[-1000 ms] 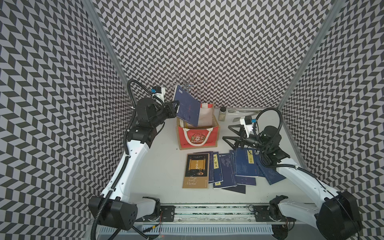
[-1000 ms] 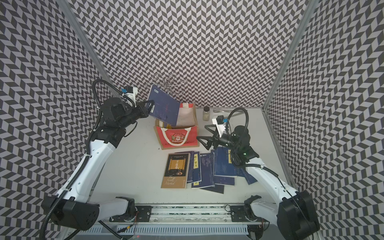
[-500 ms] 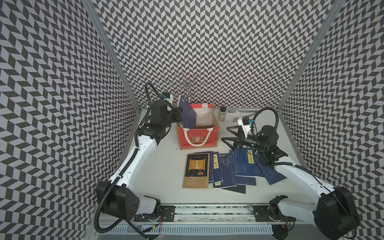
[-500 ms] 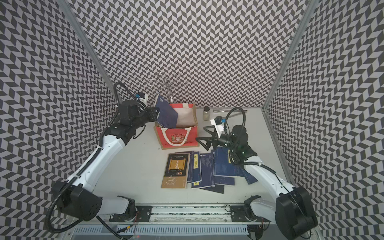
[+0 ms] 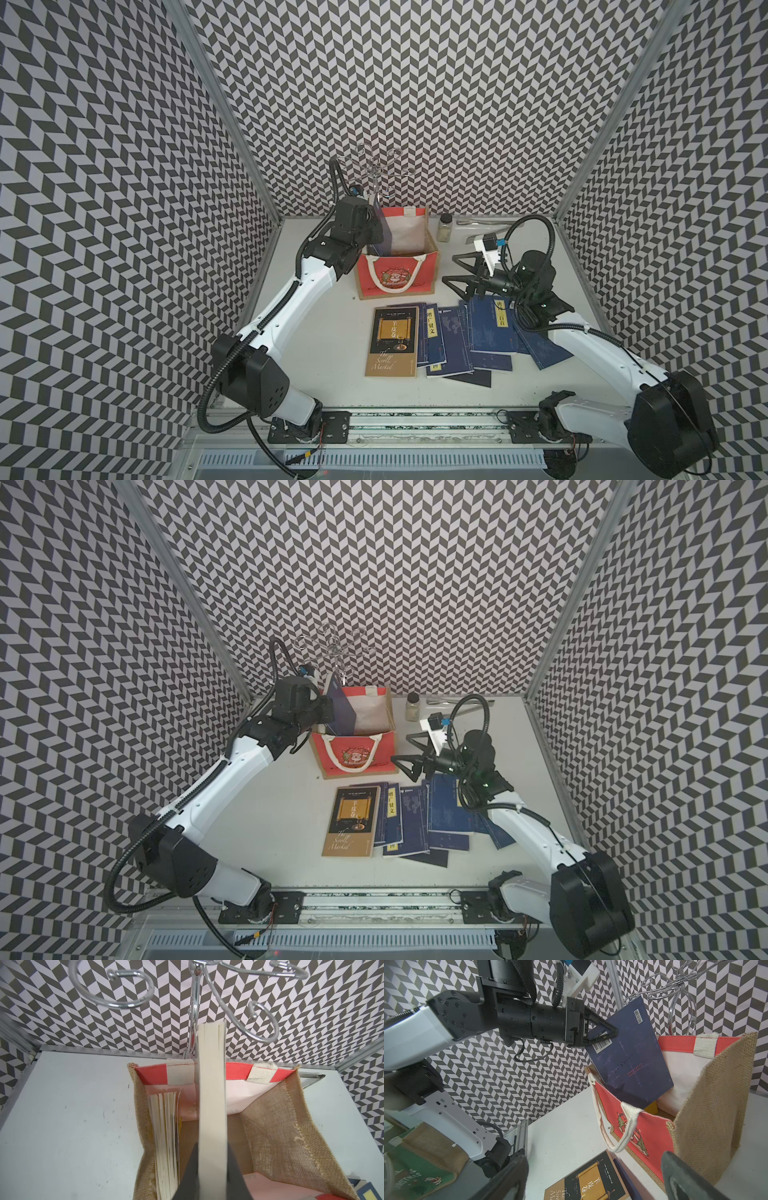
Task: Put the books into the canvas bag
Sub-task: Place the book in the canvas bag.
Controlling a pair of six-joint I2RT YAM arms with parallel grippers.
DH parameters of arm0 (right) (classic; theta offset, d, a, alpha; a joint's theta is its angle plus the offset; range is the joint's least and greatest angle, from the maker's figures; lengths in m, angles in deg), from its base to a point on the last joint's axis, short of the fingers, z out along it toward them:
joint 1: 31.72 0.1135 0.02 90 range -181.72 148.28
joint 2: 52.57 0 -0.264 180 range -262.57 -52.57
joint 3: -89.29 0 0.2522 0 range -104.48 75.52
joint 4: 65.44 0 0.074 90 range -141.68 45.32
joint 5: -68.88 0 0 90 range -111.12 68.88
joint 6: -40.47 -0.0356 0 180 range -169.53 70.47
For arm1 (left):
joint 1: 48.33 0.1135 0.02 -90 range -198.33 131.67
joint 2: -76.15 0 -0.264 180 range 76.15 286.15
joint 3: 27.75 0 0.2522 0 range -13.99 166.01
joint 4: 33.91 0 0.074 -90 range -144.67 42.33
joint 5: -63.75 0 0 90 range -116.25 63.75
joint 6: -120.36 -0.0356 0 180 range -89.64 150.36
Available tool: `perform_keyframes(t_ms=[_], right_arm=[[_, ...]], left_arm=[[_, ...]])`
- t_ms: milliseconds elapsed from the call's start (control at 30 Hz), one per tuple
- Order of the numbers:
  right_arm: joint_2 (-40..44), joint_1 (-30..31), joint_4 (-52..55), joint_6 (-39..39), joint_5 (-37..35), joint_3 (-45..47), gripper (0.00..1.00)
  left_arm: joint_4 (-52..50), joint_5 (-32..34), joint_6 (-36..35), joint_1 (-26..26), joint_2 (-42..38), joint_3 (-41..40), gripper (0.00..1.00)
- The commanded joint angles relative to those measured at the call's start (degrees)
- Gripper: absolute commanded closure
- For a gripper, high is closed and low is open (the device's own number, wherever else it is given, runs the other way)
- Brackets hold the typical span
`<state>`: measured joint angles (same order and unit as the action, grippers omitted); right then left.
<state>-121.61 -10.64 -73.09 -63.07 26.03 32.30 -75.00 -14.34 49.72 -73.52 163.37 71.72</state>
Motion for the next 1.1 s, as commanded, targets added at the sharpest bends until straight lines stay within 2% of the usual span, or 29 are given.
perform_keyframes(t_ms=[0,567,767,1000,1067], right_arm=[[-0.22,-0.25,-1.53,0.8,0.22,-0.99,0.01],[-1.35,-0.17,-2.06,0.65,0.66,-0.89,0.0],[-1.4,-0.17,-1.88,0.67,0.77,-1.12,0.01],[-1.72,-0.19,-2.06,0.67,0.92,-1.2,0.0],[-1.71,-0.16,-2.05,0.69,1.02,-1.29,0.01]], left_arm=[[-0.55,5.48,0.77,-1.31,1.4,3.26,1.0],[-5.51,15.91,1.81,-3.13,9.04,6.27,1.0],[-5.62,13.94,1.48,-2.81,10.48,7.23,1.0],[-6.09,11.75,1.66,-2.09,11.9,7.37,0.86],[-5.89,11.25,1.83,-1.81,11.94,7.19,0.85]])
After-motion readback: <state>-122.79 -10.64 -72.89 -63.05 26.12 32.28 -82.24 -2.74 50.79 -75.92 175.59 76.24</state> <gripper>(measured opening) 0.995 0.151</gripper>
